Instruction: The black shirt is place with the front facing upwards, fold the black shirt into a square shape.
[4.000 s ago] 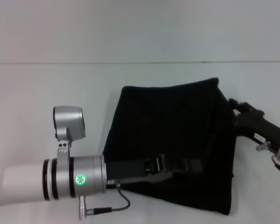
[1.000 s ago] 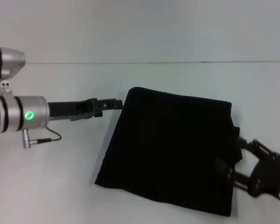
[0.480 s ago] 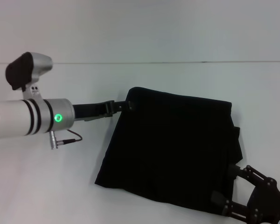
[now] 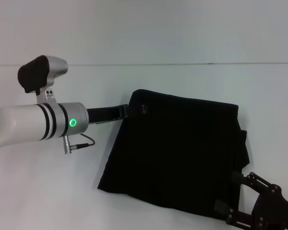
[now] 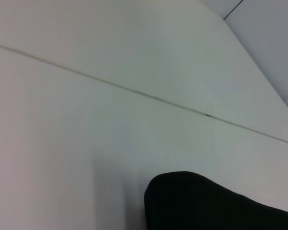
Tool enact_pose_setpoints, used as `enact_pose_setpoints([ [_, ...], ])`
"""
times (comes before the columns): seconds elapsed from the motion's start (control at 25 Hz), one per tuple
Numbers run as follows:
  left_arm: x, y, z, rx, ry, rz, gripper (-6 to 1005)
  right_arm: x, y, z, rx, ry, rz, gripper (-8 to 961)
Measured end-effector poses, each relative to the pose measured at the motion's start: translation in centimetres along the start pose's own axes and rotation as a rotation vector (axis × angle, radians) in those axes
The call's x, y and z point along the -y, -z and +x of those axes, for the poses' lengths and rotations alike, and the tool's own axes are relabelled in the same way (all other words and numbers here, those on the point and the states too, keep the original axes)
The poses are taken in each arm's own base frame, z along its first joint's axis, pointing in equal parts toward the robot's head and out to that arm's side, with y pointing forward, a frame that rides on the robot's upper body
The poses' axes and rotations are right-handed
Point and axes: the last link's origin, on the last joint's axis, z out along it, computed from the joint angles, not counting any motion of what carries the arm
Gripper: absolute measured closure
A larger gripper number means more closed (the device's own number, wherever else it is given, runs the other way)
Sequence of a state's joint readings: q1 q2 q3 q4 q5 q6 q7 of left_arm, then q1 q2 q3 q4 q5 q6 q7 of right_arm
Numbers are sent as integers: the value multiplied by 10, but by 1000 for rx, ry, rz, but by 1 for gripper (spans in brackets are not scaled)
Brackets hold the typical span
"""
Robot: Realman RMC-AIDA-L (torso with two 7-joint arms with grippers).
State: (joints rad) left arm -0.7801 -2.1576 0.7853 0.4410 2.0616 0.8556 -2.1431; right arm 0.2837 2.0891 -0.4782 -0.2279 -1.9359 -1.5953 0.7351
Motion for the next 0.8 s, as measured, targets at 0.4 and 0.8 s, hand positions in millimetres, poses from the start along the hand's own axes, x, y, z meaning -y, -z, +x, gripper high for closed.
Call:
enact_pose_setpoints([
  [0.4, -7, -5, -1, 19, -30, -7, 65, -1, 1, 0, 5, -3, -5, 34],
  [0.8, -8, -7, 0, 7, -55, 1, 159, -1, 2, 0, 5, -2, -3, 34],
])
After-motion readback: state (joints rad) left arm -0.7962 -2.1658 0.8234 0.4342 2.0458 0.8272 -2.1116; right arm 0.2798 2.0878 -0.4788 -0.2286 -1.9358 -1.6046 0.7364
